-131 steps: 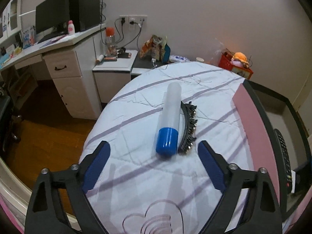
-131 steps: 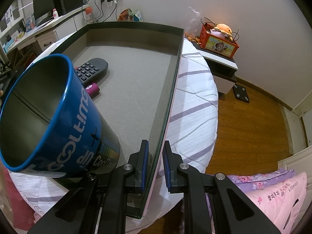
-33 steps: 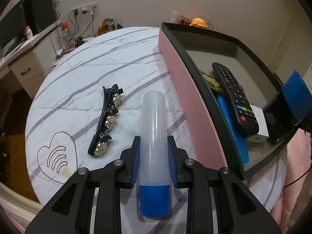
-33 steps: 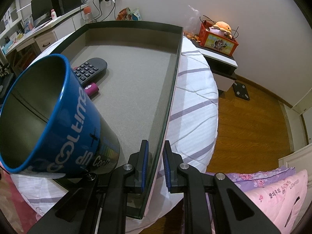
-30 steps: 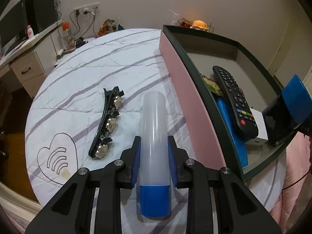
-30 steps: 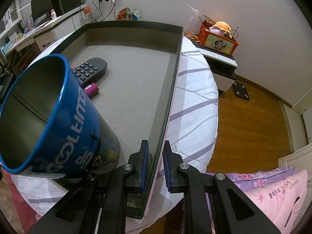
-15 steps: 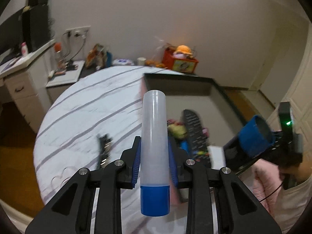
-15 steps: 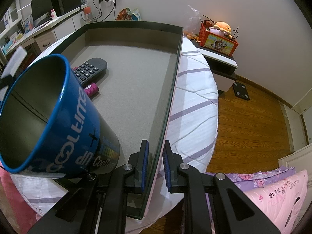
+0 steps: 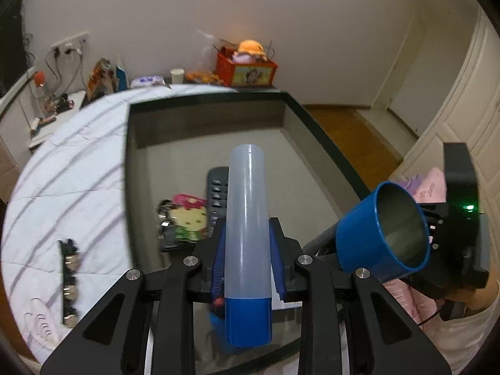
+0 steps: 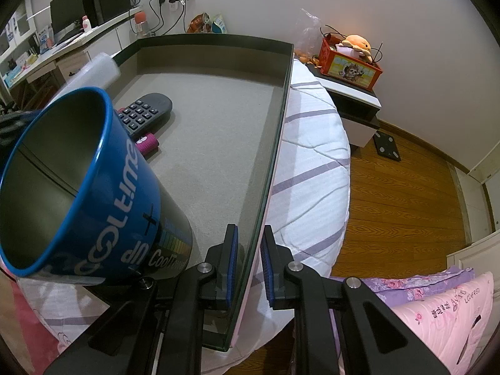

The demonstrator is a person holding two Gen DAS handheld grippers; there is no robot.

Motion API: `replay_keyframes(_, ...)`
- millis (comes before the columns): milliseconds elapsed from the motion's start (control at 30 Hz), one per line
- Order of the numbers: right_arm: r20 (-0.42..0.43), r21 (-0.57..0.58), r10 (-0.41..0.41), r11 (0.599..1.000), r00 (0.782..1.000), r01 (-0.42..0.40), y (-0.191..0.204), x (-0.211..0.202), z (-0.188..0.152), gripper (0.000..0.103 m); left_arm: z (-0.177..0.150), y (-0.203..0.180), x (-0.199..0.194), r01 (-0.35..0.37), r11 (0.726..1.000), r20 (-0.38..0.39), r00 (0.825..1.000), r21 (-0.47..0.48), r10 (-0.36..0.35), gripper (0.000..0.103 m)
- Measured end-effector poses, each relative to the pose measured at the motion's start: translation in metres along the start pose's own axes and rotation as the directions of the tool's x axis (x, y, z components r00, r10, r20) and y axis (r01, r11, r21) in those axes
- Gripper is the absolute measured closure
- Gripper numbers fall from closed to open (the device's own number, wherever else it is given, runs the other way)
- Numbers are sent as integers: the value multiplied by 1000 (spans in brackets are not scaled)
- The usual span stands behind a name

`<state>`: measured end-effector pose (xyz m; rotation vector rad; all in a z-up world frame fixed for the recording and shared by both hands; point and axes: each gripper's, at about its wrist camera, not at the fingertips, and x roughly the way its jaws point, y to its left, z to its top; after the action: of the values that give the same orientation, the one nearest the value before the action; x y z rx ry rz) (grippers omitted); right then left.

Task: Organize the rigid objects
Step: 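Lower the tube into the pink box and open the left tool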

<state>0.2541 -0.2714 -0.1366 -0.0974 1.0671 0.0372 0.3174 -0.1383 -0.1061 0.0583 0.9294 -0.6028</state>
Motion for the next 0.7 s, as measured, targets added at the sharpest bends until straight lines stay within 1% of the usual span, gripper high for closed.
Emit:
replay_keyframes(133,1,1,3,1000,1000,-3,0,0,0,87,-1,-6,16,7,1000,-41,999,4,-7,77)
replay_keyframes(233,1,0,3,1000,1000,-3,0,0,0,87,-2,-13,17,8,1000,-38,999,23,-7,76)
replay_keyframes(267,0,0,2,1000,1000,-2,0,0,0,87,-3,-14,16,5,1000,-34,999,29,-4,74)
replay_keyframes(333,1,1,3,1000,1000,-3,-1,0,0,87,-3,-13,13,12,1000,-28,1000,26,-11,66)
replay_keyframes(400,1,2,5,1000,1000,-5,0,0,0,87,-3,-11,8,19,1000,-9,1000,12,-19,42)
replay_keyframes(433,1,2,4,1000,1000,-4,0,1,0,87,-3,-10,5,21,1000,4,1000,7,-21,39)
replay_keyframes(533,0,2,4,1000,1000,-4,0,1,-1,87,-4,-5,-3,34,999,23,999,-12,-34,38)
replay_keyframes(700,-3,8,6,1000,1000,-6,1,1,-1,87,-10,3,-13,27,999,35,999,-27,-26,36)
